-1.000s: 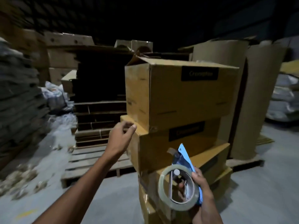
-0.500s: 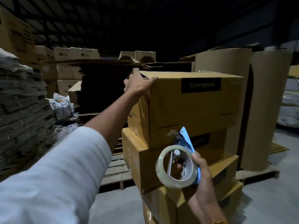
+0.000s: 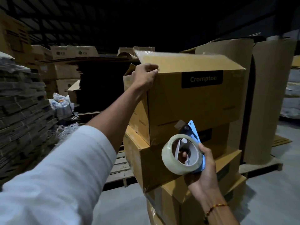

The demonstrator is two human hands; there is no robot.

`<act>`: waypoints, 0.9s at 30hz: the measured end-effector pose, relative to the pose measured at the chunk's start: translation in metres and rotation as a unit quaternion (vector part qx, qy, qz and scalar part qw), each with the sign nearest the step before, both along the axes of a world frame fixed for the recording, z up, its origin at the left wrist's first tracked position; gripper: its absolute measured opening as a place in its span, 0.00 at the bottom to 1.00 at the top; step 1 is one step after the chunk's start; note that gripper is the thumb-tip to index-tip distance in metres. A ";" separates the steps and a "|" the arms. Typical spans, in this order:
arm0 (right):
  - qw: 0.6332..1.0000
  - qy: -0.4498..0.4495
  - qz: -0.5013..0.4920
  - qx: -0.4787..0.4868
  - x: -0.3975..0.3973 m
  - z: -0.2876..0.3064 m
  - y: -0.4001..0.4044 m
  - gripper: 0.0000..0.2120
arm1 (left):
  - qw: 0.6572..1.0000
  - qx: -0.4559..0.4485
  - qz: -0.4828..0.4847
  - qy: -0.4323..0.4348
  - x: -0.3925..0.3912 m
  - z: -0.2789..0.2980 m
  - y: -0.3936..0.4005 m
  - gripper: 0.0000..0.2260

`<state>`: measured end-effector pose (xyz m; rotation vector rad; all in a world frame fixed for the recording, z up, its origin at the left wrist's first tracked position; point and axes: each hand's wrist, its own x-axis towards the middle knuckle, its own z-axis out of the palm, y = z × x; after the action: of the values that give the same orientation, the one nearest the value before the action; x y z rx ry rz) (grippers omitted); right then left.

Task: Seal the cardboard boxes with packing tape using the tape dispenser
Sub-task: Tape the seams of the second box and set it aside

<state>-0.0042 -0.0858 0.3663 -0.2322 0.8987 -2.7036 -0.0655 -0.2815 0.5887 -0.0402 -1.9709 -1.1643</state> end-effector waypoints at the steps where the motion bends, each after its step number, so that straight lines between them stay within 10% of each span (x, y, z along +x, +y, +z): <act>1: 1.000 -0.001 -0.003 -0.004 0.001 0.002 0.002 0.16 | 1.000 0.004 0.026 0.011 0.001 0.003 0.006 0.12; 7: 0.999 0.020 -0.030 0.030 0.001 0.017 0.021 0.19 | 0.985 0.039 0.156 0.058 0.018 0.013 0.021 0.15; 27: 0.998 -0.007 0.039 -0.042 0.107 0.020 -0.045 0.21 | 0.950 0.212 0.140 0.182 0.272 0.006 -0.099 0.11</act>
<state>0.1026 -0.1308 0.3862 -0.2612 0.7563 -2.6703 0.2061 -0.3809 0.5944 0.2270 -1.3271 -1.2622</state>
